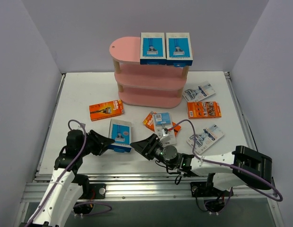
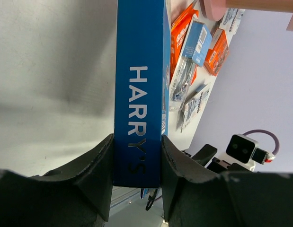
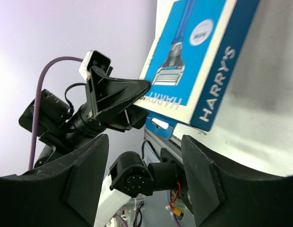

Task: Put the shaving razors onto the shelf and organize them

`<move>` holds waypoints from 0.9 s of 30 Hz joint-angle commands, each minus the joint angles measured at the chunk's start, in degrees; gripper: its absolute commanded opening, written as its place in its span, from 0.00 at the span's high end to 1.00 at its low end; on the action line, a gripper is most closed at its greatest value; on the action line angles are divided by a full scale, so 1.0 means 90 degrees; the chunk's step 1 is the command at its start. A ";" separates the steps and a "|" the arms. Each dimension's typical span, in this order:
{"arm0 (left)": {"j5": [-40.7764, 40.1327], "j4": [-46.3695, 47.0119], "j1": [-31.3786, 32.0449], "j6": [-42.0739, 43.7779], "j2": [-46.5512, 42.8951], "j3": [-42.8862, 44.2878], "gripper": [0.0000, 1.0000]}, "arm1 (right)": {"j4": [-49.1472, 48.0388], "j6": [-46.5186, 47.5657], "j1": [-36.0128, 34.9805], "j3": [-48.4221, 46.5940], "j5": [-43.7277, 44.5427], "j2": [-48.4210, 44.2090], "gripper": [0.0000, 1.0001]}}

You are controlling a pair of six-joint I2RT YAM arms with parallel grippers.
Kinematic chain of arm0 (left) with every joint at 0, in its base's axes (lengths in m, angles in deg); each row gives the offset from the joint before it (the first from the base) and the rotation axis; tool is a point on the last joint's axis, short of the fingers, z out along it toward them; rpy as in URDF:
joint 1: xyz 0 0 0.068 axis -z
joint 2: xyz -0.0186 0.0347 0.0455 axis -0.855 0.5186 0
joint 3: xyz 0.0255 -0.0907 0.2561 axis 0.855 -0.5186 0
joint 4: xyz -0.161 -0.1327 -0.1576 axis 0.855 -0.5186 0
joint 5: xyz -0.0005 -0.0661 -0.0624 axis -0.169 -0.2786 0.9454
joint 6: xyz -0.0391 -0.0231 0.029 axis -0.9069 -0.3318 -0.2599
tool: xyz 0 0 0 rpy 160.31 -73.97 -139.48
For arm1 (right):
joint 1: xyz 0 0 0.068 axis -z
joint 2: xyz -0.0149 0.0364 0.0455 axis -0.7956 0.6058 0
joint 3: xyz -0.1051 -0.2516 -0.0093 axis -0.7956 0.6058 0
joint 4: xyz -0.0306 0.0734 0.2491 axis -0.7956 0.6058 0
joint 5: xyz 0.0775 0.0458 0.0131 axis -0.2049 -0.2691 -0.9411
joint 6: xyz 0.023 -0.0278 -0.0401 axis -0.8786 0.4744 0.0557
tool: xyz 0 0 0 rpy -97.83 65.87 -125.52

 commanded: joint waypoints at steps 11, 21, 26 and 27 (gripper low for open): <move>-0.0550 -0.1713 -0.0018 0.1795 0.0008 0.2727 0.98 | 0.1054 0.0210 0.0543 0.0799 0.0280 -0.1203 0.40; -0.1498 -0.2319 -0.0018 0.2919 0.0995 0.5685 0.98 | 0.1318 0.0318 0.1422 0.1093 -0.0540 -0.1604 0.40; -0.1742 -0.2261 -0.0028 0.3173 0.2028 0.7074 0.98 | 0.2107 0.0766 0.1794 0.0839 -0.0998 -0.1965 0.39; -0.1743 -0.2212 -0.0038 0.3183 0.2176 0.7289 0.98 | 0.2216 0.0845 0.1862 0.0771 -0.1077 -0.1985 0.39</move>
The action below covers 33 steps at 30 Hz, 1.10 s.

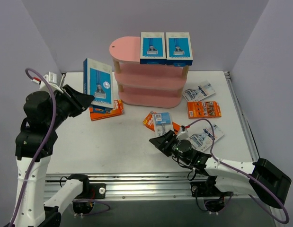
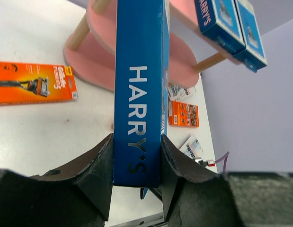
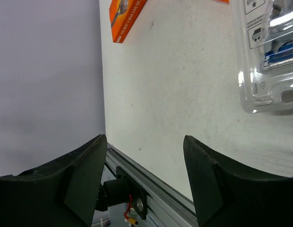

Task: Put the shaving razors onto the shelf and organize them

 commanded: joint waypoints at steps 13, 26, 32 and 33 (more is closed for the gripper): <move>0.0250 0.1204 -0.0270 -0.0145 0.3254 0.3870 0.98 | 0.1405 0.1535 0.2044 -0.0427 -0.2043 -0.0433 0.38; 0.2008 0.2454 -0.0358 -0.1894 0.5764 0.5512 0.98 | 0.1191 0.2239 0.3207 -0.0672 -0.3107 0.0337 0.37; 0.2390 0.2650 -0.0338 -0.2246 0.6254 0.5746 0.98 | 0.0996 0.2279 0.3451 -0.0594 -0.3274 0.0562 0.37; 0.2496 0.2670 -0.0338 -0.2343 0.6302 0.5756 0.98 | 0.0967 0.2269 0.3461 -0.0574 -0.3303 0.0591 0.37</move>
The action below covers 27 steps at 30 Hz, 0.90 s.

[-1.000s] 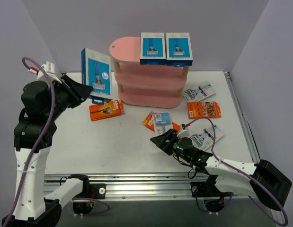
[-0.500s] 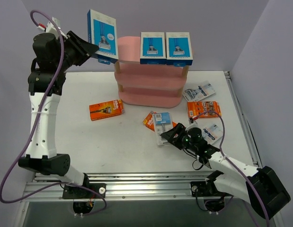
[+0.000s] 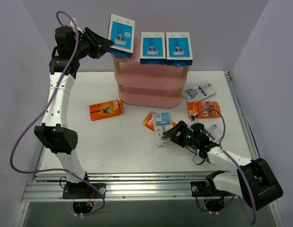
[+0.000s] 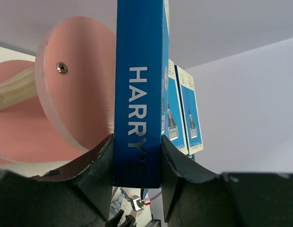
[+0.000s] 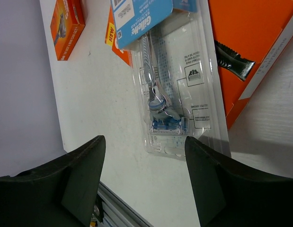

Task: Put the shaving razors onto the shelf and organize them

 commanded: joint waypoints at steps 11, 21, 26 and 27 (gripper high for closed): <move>0.0916 0.0883 -0.0040 -0.1033 0.0299 0.0301 0.98 | -0.0550 0.0083 0.0193 -0.0040 -0.0246 0.0201 0.36; 0.0702 0.1078 -0.0030 -0.1336 0.0143 -0.0294 0.98 | -0.0618 0.0063 0.0203 0.0029 -0.0246 0.0220 0.36; 0.0565 0.1351 -0.0030 -0.1482 -0.0004 -0.0695 0.98 | -0.0667 0.0063 0.0232 0.0048 -0.0265 0.0259 0.36; 0.0526 0.1390 -0.0030 -0.1540 -0.0023 -0.0782 0.98 | -0.0687 0.0063 0.0241 0.0058 -0.0265 0.0269 0.36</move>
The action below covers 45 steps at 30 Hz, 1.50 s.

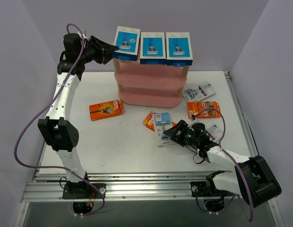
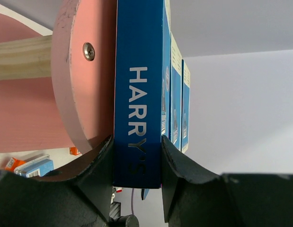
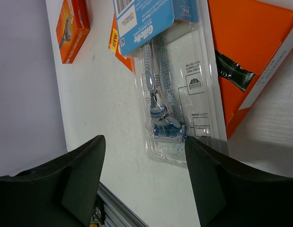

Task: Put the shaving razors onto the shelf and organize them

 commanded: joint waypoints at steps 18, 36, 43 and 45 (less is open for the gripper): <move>-0.0018 0.1245 -0.0020 -0.0603 -0.0519 -0.0559 0.98 | -0.0433 0.0046 0.0120 0.0093 -0.0190 0.0190 0.36; 0.0090 0.1470 -0.0001 -0.0877 -0.0725 -0.0843 0.98 | -0.0609 -0.0042 0.0130 0.0229 -0.0210 0.0180 0.36; 0.0090 0.1509 0.0038 -0.0877 -0.0793 -0.1038 0.98 | -0.0677 -0.0061 0.0130 0.0268 -0.0210 0.0219 0.36; 0.0099 0.1567 0.0048 -0.0916 -0.0813 -0.1087 0.98 | -0.0697 -0.0061 0.0120 0.0278 -0.0210 0.0219 0.36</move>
